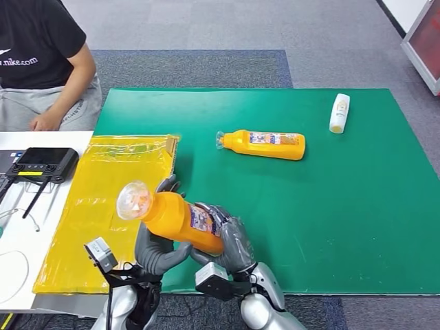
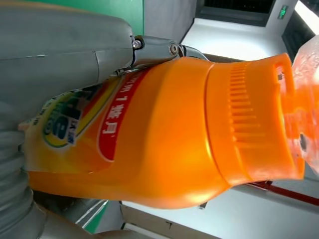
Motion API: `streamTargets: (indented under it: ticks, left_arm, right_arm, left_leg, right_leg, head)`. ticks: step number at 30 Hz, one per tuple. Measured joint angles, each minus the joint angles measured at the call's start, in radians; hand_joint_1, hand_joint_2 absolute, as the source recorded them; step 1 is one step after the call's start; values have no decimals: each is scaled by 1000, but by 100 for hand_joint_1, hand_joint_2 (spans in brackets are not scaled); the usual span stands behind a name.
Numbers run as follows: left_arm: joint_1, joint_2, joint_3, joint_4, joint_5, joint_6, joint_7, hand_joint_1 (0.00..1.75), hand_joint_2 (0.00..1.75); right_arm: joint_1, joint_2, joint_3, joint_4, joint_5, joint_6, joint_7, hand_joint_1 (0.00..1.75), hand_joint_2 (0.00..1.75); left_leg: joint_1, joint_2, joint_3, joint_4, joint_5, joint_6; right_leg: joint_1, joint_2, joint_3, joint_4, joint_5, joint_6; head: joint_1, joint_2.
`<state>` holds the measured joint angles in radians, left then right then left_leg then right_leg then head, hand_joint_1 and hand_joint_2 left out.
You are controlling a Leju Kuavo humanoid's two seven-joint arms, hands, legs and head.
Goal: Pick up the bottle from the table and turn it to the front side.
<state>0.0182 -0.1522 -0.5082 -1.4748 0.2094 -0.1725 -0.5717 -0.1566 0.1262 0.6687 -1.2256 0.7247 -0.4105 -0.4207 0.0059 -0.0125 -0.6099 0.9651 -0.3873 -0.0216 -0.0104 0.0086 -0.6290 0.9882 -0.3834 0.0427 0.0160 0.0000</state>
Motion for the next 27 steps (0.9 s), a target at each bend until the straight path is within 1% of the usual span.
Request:
streamTargets:
  ticks: [15,16,17,19,20,21,23,24,25,27]
  left_arm:
    - [-2,-1,8,0,2,-14,0,0,175]
    - [-3,-1,8,0,2,-15,0,14,175]
    - [-3,-1,8,0,2,-15,0,54,175]
    - [-4,-1,9,0,2,-15,0,140,175]
    - [-4,-2,9,0,2,-15,0,170,175]
    - [-5,-2,10,0,2,-15,0,175,175]
    - [-5,-2,11,0,2,-15,0,175,175]
    - [-5,-2,12,0,2,-15,0,175,175]
    - [-5,-2,13,0,2,-15,0,175,175]
    - [-5,-2,15,0,1,-14,-1,175,175]
  right_arm:
    - [-1,-13,21,-18,21,0,14,175,175]
    - [-1,-13,22,-18,21,0,14,175,175]
    - [-1,-13,23,-19,21,0,14,175,175]
    - [-1,-13,25,-20,22,0,14,175,175]
    - [-1,-13,25,-21,23,0,15,167,175]
    - [-1,-13,26,-21,25,0,15,134,175]
    - [-1,-13,27,-21,26,-1,16,47,175]
    - [0,-13,28,-21,25,-1,18,11,175]
    - [0,-13,29,-22,23,-2,20,0,175]
    - [3,-13,31,-25,19,-1,24,0,175]
  left_leg:
    - [0,0,0,0,0,0]
    - [0,0,0,0,0,0]
    - [0,0,0,0,0,0]
    - [0,0,0,0,0,0]
    - [0,0,0,0,0,0]
    - [0,0,0,0,0,0]
    - [0,0,0,0,0,0]
    - [0,0,0,0,0,0]
    - [0,0,0,0,0,0]
    - [0,0,0,0,0,0]
  right_leg:
    - [0,0,0,0,0,0]
    - [0,0,0,0,0,0]
    - [0,0,0,0,0,0]
    - [0,0,0,0,0,0]
    - [0,0,0,0,0,0]
    - [0,0,0,0,0,0]
    - [0,0,0,0,0,0]
    - [0,0,0,0,0,0]
    - [0,0,0,0,0,0]
    - [0,0,0,0,0,0]
  head:
    - [0,0]
    - [0,0]
    - [0,0]
    - [0,0]
    - [0,0]
    - [0,0]
    - [0,0]
    - [0,0]
    - [0,0]
    - [0,0]
